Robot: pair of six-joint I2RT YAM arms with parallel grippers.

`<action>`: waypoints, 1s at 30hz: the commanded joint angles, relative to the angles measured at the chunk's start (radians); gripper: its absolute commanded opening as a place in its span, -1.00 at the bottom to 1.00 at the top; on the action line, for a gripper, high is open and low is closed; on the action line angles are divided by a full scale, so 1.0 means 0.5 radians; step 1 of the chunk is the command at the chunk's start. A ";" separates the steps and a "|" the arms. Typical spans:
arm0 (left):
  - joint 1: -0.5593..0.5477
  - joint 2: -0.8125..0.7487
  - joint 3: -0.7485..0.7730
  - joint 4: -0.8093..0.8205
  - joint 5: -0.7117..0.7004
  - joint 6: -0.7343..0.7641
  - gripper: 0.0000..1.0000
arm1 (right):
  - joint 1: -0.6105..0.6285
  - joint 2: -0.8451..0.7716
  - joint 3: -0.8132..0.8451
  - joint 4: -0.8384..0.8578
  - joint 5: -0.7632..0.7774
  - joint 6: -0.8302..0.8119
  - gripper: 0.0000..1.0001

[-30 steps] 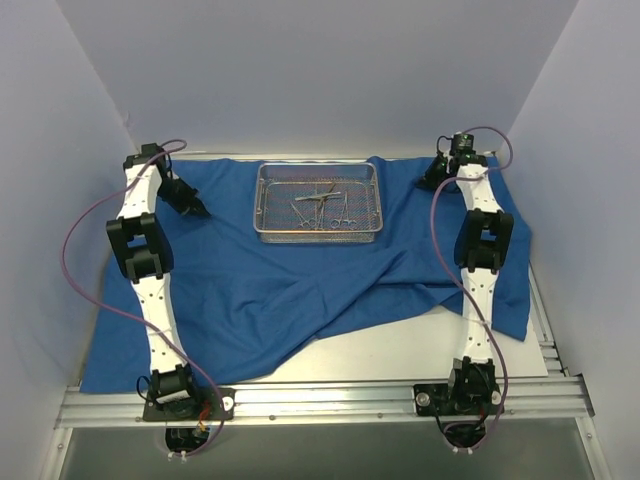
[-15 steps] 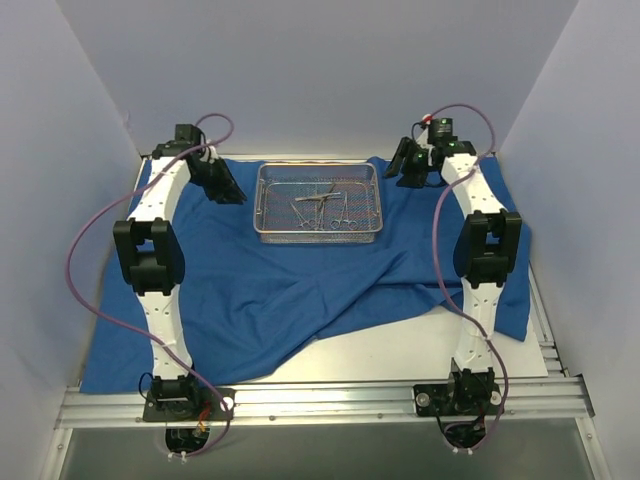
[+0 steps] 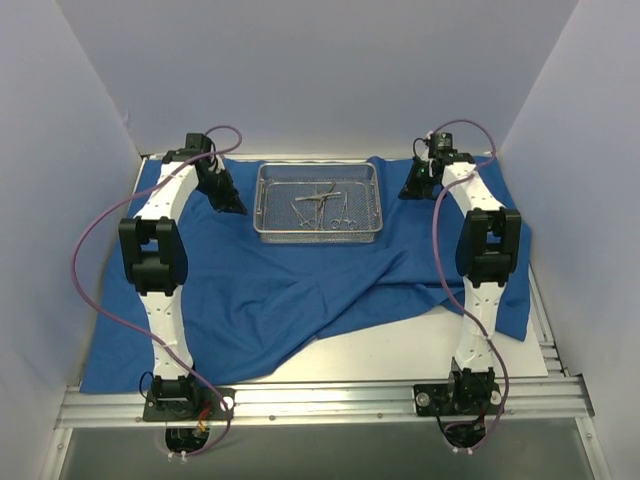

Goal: Open and lay out the surgical kit
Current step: Smooth out the surgical kit at the center of the board.

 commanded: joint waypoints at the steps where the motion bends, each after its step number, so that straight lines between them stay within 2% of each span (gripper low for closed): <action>1: 0.005 0.015 0.173 0.054 -0.034 -0.030 -0.95 | 0.014 0.066 0.151 0.074 0.017 -0.002 -1.00; 5: 0.005 0.193 0.369 0.017 -0.022 -0.095 -0.95 | 0.020 0.238 0.351 0.031 -0.053 0.041 -1.00; 11: 0.005 0.604 0.682 -0.118 0.046 -0.239 -0.95 | 0.044 0.394 0.357 0.135 -0.139 0.182 -1.00; 17: 0.011 0.895 0.983 -0.360 -0.043 -0.414 -0.95 | 0.069 0.544 0.332 0.120 -0.008 0.302 -1.00; 22: 0.054 1.132 1.241 -0.373 0.058 -0.555 -0.95 | 0.075 0.787 0.614 -0.002 0.164 0.409 -1.00; 26: 0.109 1.273 1.394 -0.320 0.162 -0.641 -0.95 | 0.066 1.008 0.976 -0.110 0.214 0.535 -1.00; 30: 0.198 1.344 1.413 -0.293 0.215 -0.662 -0.95 | 0.014 1.066 1.001 -0.156 0.278 0.655 -1.00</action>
